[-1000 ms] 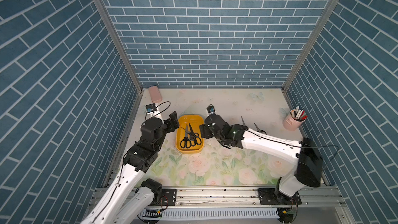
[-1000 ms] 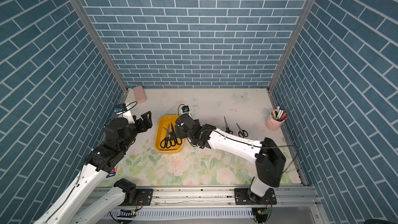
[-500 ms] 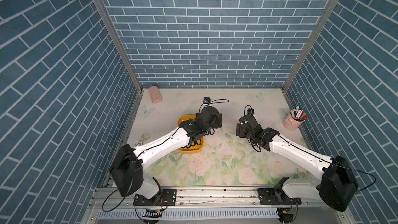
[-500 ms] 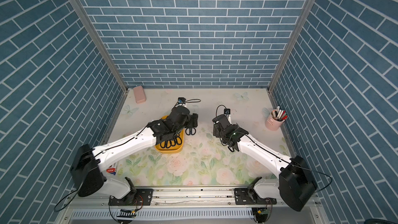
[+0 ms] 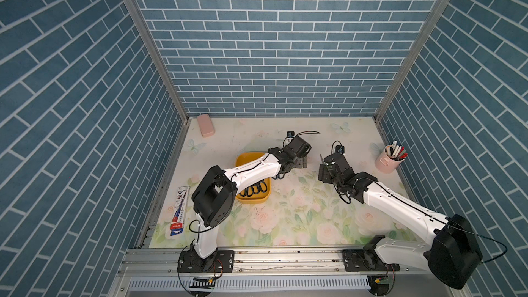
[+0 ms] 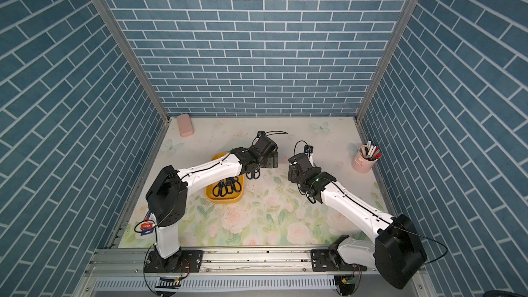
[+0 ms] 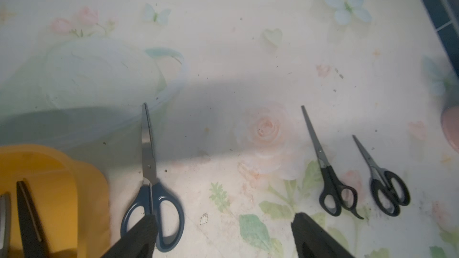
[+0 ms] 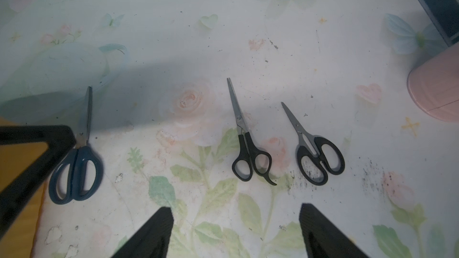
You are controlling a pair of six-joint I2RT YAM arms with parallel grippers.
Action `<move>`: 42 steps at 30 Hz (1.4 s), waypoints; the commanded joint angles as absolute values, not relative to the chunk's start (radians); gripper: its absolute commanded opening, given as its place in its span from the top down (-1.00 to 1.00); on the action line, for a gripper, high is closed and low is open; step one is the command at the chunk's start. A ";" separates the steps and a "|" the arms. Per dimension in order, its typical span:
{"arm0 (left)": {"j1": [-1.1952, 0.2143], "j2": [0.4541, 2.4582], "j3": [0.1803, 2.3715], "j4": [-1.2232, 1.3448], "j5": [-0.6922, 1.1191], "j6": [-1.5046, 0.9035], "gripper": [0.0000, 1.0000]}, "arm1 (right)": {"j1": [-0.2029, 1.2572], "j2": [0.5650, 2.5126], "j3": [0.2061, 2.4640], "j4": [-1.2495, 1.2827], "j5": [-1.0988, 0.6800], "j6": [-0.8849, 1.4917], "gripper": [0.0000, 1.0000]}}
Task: Put the scissors into the storage box
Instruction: Pick up the scissors from the center of the board.
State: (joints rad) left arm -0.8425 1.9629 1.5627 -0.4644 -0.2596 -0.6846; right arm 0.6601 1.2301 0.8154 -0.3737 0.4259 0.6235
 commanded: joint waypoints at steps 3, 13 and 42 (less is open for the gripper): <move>-0.800 2.041 1.618 -0.634 -0.274 -0.720 -0.63 | 0.645 1.226 0.806 -0.396 0.470 0.606 -0.68; -0.772 2.081 1.577 -0.619 -0.280 -0.704 -0.44 | 0.588 1.188 0.714 -0.357 0.411 0.604 -0.68; -0.757 2.096 1.478 -0.594 -0.251 -0.708 0.06 | 0.574 1.264 0.723 -0.351 0.406 0.592 -0.66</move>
